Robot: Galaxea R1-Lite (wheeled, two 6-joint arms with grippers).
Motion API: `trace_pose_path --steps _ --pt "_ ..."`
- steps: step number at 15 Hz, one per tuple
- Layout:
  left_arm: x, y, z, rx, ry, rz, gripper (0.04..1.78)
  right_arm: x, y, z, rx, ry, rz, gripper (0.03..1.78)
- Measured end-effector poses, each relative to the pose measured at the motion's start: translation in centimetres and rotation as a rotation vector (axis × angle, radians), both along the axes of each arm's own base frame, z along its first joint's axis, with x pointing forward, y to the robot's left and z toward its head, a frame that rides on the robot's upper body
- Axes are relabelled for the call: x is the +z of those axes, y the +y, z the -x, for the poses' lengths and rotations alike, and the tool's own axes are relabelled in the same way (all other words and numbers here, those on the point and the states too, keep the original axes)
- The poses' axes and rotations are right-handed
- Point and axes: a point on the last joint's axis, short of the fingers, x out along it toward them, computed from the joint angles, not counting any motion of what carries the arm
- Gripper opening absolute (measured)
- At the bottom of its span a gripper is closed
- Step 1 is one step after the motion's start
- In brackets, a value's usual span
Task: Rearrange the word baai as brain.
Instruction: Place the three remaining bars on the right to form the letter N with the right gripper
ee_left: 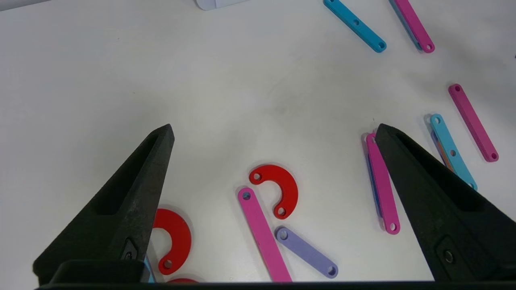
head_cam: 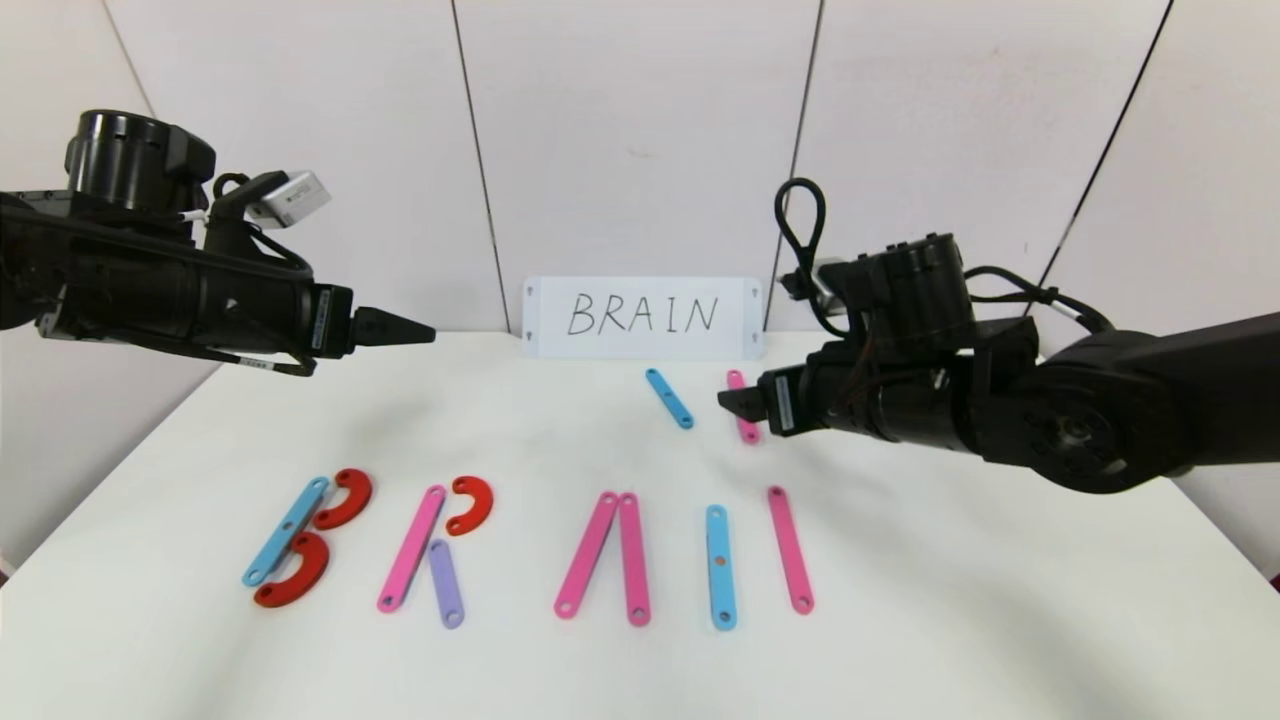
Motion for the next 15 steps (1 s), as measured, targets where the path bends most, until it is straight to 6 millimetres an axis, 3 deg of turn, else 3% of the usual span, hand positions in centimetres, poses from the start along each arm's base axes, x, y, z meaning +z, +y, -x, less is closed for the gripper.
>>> trace_pose_path --steps 8,11,15 --pt "0.0 0.0 -0.1 0.001 0.001 -0.001 1.74 1.4 2.7 -6.3 0.143 0.065 0.056 1.74" --pt "-0.1 0.0 -0.1 0.0 0.003 -0.001 1.74 -0.1 3.8 -8.6 0.19 0.119 0.119 1.74" --pt "-0.2 0.0 -0.1 -0.001 0.008 -0.001 1.74 -3.8 4.8 -10.4 0.263 0.179 0.168 1.74"
